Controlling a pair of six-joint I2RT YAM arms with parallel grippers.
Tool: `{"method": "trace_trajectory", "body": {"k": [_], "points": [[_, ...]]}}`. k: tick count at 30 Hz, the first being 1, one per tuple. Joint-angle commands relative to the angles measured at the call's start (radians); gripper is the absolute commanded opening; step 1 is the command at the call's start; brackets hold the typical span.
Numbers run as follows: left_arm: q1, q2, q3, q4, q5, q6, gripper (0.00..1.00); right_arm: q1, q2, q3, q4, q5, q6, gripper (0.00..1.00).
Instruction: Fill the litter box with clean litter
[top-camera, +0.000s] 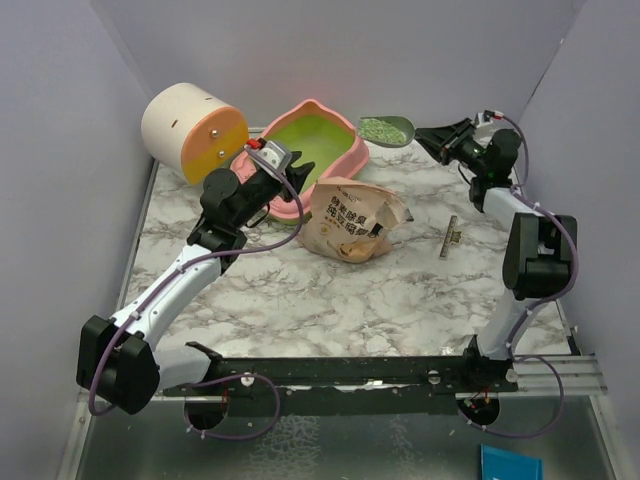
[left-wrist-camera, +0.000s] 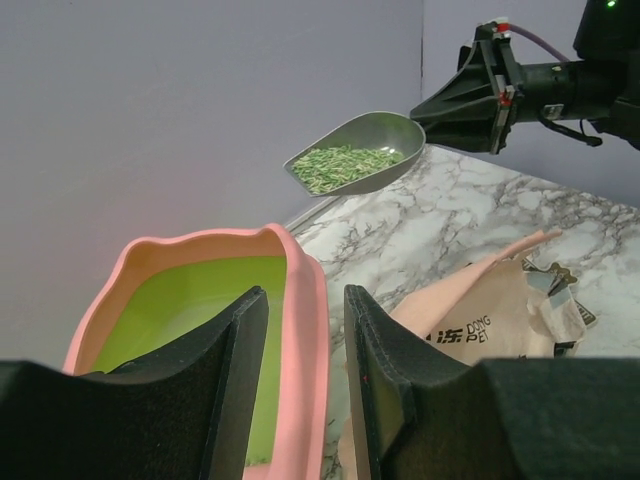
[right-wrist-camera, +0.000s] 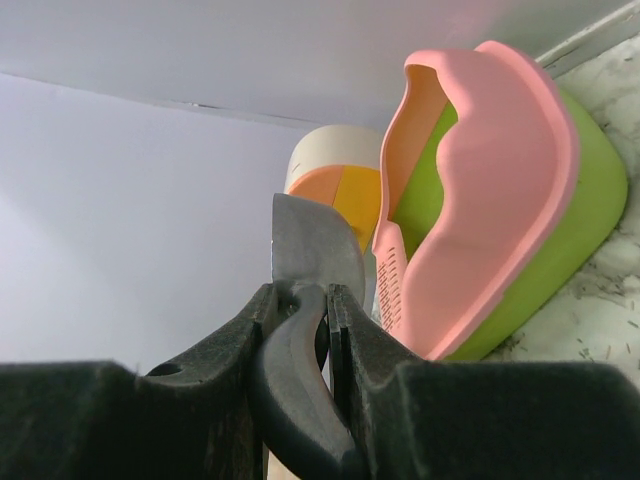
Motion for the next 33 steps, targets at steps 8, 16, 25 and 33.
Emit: {"method": "trace_trajectory", "body": {"k": [8, 16, 25, 33], "points": [[0.08, -0.05, 0.015, 0.018, 0.001, -0.053, 0.39, 0.201, 0.267, 0.43, -0.16, 0.085, -0.062, 0.01], [0.14, -0.036, 0.017, 0.028, 0.013, -0.091, 0.39, 0.314, 0.495, 0.902, -0.454, 0.076, -0.288, 0.01], [0.144, -0.025, 0.011, 0.028, 0.005, -0.082, 0.38, 0.397, 0.625, 1.27, -0.732, 0.144, -0.619, 0.01], [0.146, -0.017, 0.009, 0.028, 0.007, -0.085, 0.38, 0.461, 0.55, 1.229, -0.802, 0.33, -0.879, 0.01]]}}
